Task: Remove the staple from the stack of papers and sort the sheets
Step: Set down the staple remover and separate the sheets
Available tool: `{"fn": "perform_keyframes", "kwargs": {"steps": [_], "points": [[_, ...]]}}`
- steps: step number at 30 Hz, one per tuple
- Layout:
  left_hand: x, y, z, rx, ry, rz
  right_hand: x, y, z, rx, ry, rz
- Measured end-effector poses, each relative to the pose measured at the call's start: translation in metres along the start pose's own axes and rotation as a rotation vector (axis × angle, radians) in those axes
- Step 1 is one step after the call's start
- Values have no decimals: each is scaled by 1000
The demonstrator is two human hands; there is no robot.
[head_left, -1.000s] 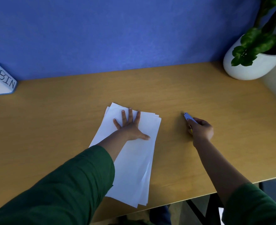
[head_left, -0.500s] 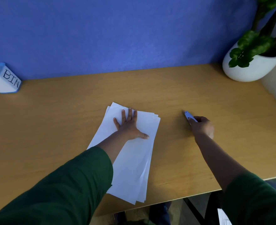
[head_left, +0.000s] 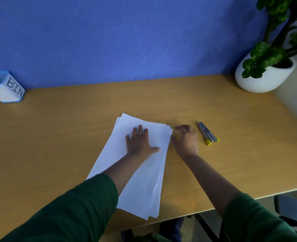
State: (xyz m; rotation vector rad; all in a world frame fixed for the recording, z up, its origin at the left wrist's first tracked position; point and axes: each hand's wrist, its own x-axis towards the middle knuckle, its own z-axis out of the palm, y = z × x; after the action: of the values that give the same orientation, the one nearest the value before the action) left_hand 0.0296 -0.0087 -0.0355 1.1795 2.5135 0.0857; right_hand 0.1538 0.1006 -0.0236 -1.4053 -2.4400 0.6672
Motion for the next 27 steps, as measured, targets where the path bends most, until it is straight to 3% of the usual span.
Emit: {"fn": "perform_keyframes", "kwargs": {"steps": [3,8,13,27], "points": [[-12,0,3,-4,17,-12,-7,-11,18,-132,-220,-60],[-31,1,7,-25,135,66,-6,-18,20,-246,-337,-37],[-41,16,16,-40,173,176,-6,-27,16,-298,-368,-32],[-31,37,12,29,110,85,41,-31,-5,-300,-469,-193]]}}
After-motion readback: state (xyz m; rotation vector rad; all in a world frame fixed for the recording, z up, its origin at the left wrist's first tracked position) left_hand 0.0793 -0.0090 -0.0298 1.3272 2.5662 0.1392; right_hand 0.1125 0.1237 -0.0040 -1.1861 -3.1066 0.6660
